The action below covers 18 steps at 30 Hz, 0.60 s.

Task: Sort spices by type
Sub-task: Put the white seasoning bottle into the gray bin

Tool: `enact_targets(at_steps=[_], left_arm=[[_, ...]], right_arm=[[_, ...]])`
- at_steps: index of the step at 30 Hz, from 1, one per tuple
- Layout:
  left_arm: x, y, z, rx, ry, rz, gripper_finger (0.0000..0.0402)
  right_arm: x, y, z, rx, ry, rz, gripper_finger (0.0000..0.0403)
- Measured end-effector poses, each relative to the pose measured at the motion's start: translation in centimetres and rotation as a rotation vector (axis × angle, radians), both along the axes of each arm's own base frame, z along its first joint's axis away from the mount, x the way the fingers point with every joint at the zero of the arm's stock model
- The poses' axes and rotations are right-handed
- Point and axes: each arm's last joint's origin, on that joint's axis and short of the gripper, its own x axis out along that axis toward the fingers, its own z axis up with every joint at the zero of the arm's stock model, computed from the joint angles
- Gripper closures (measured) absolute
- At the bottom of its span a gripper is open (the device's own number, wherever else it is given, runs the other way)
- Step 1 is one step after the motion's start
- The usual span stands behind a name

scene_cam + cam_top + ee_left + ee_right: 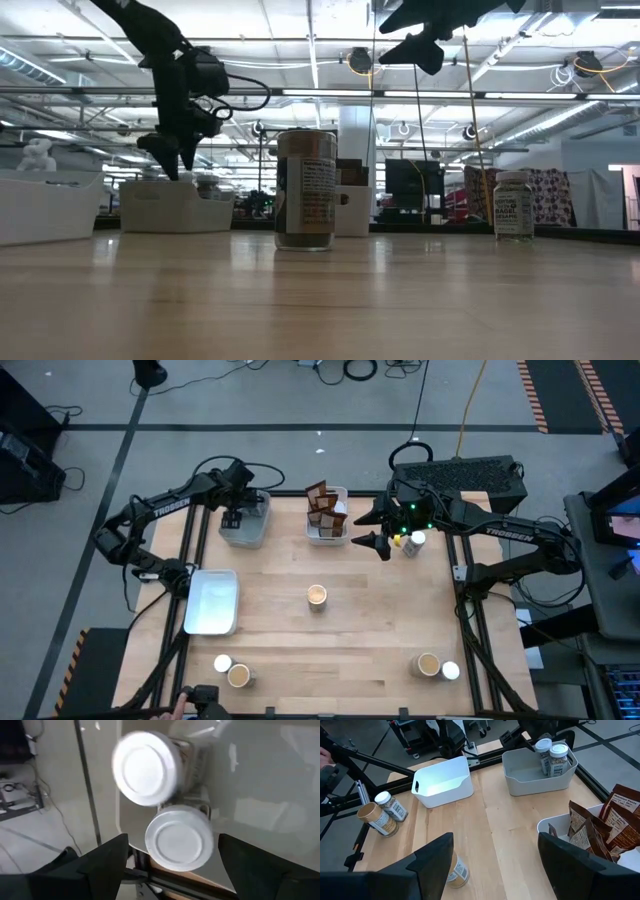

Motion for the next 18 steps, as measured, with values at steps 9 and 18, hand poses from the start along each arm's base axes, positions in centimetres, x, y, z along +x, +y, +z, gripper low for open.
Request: enact_targets(at_steps=[9,18], left_arm=[[0.2,0.4,0.3,0.067,-0.023,0.038,0.0089],[0.7,0.2,2.6,0.116,-0.059,0.088,0.0089]], right_arm=[[0.0,0.0,0.0,0.004,0.000,-0.002,0.0131],[0.0,0.0,-0.1,0.009,0.007,-0.003,0.0131]])
